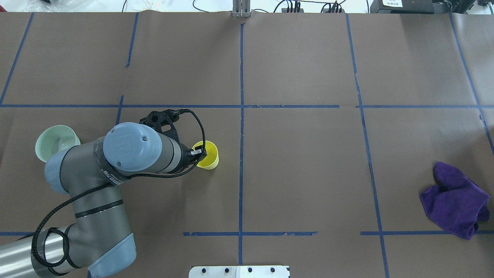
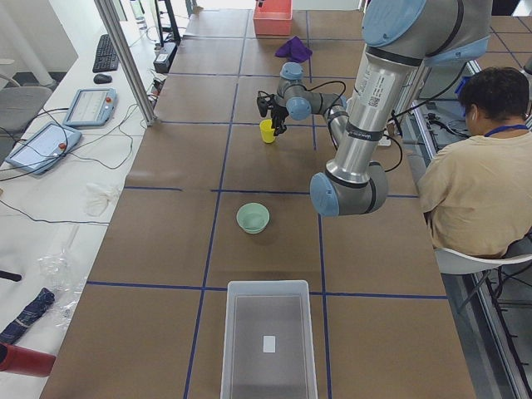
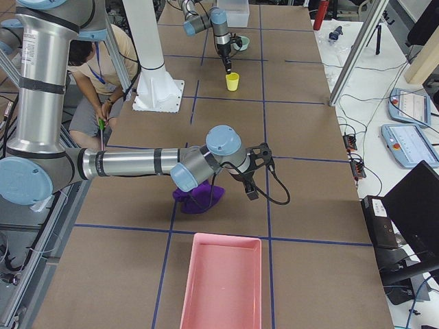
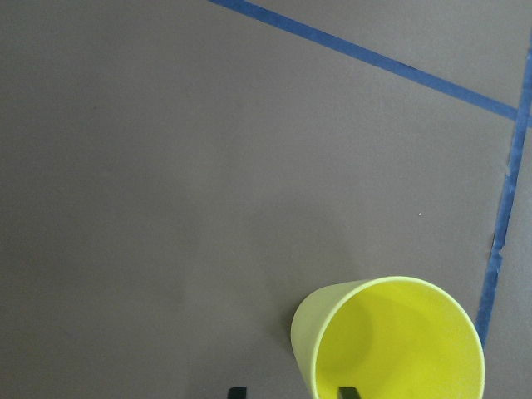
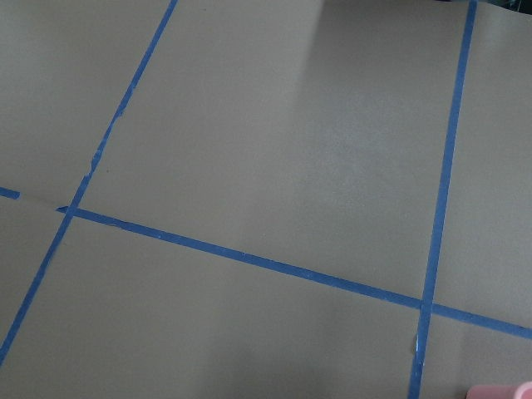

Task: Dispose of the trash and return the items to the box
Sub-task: 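Lower the left gripper and close it on the yellow cup's rim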

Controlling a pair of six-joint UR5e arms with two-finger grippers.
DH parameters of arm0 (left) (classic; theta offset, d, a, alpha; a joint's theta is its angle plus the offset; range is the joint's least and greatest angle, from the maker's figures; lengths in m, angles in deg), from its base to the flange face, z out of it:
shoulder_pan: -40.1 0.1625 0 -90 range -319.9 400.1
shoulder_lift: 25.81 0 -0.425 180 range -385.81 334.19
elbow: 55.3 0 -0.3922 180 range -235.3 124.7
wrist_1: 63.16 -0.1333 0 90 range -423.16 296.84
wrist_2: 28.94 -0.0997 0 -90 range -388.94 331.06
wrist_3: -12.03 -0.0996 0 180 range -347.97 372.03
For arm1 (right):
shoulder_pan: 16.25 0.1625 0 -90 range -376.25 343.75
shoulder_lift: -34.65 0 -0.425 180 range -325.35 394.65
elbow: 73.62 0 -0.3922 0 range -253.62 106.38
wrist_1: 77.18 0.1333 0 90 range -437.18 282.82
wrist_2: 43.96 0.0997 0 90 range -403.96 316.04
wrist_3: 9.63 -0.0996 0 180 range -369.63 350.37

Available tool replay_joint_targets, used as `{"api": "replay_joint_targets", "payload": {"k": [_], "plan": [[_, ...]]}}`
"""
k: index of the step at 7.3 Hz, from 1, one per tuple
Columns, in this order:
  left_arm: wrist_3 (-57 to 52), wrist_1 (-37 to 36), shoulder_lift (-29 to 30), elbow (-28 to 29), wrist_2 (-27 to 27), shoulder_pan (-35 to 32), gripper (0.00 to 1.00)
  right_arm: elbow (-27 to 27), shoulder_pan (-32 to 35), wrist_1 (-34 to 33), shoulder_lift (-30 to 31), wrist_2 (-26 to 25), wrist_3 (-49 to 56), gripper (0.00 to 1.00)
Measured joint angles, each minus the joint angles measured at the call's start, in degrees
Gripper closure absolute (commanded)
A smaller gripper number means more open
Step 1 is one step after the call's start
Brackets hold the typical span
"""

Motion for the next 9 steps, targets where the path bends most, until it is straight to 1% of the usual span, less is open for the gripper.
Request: {"api": "replay_joint_targets", "payload": {"k": [1, 3, 5, 7, 9], "plan": [[-0.1, 0.0, 0.0, 0.0, 0.0, 0.1, 0.72, -0.1, 0.0, 0.0, 0.0, 0.0, 0.1, 0.0], [-0.4, 0.1, 0.0, 0.0, 0.1, 0.1, 0.68, -0.2, 0.0, 0.0, 0.1, 0.0, 0.1, 0.0], [-0.8, 0.1, 0.0, 0.0, 0.2, 0.1, 0.68, -0.2, 0.0, 0.0, 0.1, 0.0, 0.2, 0.0], [-1.0, 0.2, 0.0, 0.0, 0.4, -0.4, 0.61, -0.2, 0.0, 0.0, 0.1, 0.0, 0.2, 0.0], [-2.8, 0.2, 0.1, 0.0, 1.7, -2.3, 0.6, -0.2, 0.0, 0.0, 0.1, 0.0, 0.2, 0.0]]}}
